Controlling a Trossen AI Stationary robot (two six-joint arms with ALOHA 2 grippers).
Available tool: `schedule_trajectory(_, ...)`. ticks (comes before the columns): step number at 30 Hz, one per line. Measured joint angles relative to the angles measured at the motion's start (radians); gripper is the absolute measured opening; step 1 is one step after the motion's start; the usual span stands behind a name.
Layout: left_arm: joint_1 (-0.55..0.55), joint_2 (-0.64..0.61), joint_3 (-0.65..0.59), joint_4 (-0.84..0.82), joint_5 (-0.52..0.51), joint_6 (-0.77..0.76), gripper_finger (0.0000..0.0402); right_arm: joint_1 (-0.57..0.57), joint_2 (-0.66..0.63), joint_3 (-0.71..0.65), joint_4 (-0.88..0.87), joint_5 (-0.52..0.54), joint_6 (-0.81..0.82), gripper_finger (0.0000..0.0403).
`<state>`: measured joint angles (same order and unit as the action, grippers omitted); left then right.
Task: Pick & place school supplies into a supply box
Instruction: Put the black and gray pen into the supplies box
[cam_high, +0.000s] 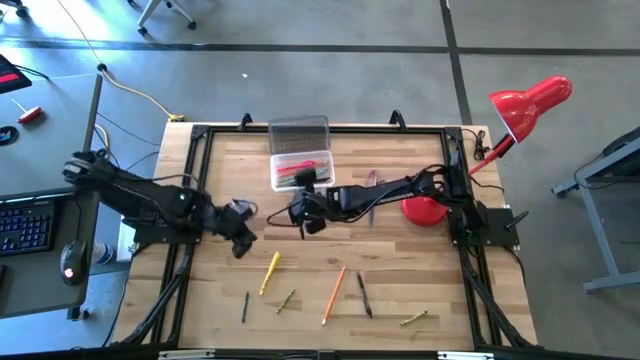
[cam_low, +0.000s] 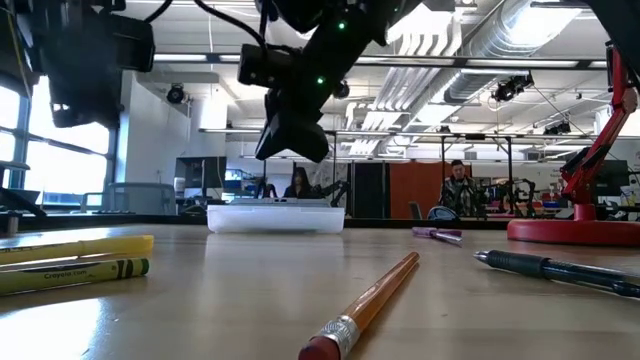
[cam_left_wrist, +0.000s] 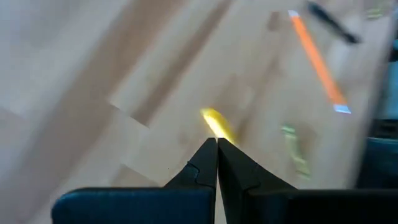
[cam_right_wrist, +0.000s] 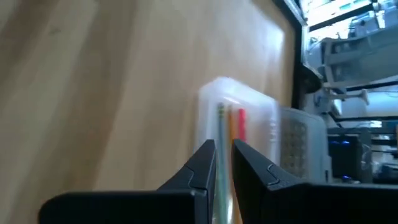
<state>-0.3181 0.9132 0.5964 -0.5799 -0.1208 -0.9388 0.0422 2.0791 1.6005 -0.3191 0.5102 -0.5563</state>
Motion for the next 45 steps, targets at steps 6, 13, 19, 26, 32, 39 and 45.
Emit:
schedule_trajectory(6, -0.082, 0.143, 0.000, 0.009, -0.234, -0.085, 0.0040, 0.050, -0.076, 0.000, -0.200, 0.050, 0.168, 0.0026)
schedule_trajectory(13, -0.082, 0.272, 0.000, 0.090, -0.206, -0.140, 0.0040, 0.018, -0.267, -0.093, -0.527, 0.041, 0.522, 0.0014)
schedule_trajectory(19, -0.082, 0.309, 0.000, 0.158, -0.201, -0.113, 0.0040, -0.045, -0.477, -0.408, -0.473, 0.035, 0.822, 0.0004)
schedule_trajectory(26, -0.081, 0.310, 0.000, 0.173, -0.208, -0.092, 0.0040, -0.004, -0.596, -0.674, -0.196, -0.175, 0.998, 0.0000)
schedule_trajectory(32, -0.081, 0.310, 0.000, 0.177, -0.249, -0.083, 0.0040, 0.189, -0.595, -0.712, -0.022, -0.250, 0.846, 0.0000)
schedule_trajectory(39, -0.081, 0.310, 0.000, 0.180, -0.283, -0.079, 0.0040, 0.376, -0.595, -0.711, 0.013, -0.221, 0.844, 0.0017)
schedule_trajectory(45, -0.081, 0.310, 0.000, 0.183, -0.292, -0.087, 0.0040, 0.426, -0.590, -0.711, 0.076, -0.277, 1.098, 0.0046)
